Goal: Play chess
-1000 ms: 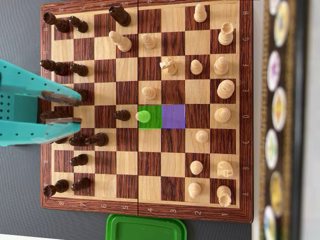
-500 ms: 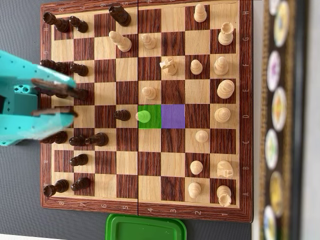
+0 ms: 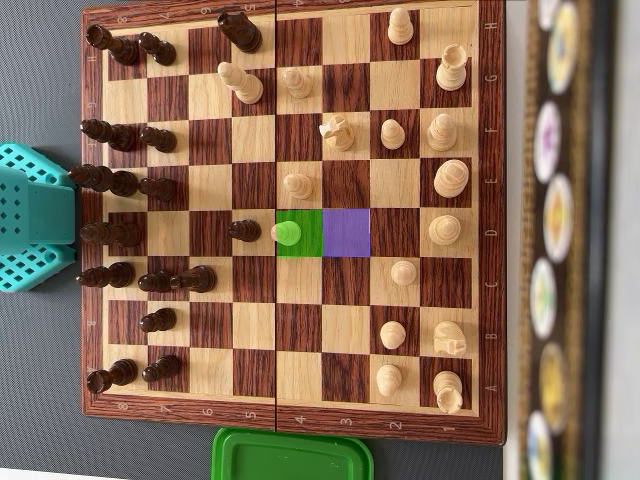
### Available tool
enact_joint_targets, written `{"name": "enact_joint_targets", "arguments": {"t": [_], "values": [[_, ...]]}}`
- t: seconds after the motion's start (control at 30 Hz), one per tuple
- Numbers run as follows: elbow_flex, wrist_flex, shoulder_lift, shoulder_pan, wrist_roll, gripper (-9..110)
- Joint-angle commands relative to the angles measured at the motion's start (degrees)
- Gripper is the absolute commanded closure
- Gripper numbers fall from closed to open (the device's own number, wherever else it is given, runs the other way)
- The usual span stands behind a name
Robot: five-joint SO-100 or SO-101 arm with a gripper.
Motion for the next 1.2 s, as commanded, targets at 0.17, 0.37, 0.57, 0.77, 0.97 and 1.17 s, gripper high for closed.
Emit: {"name": "enact_joint_targets", "arguments": {"t": [0.17,0.37,0.57,0.77,0.97,1.17], "values": [[3.1,-22.6,0.6,0.4,0.4,91],[5.7,-38.8,0.6,0.4,0.2,91],[5.7,-49.5,0.6,0.3,0.3,91],[5.7,-58.7,0.6,0.4,-0.1,91],[5.7,-64.3,0.6,0.4,-0.2,91],[5.7,-68.3,0.6,0.4,-0.2,91]]}}
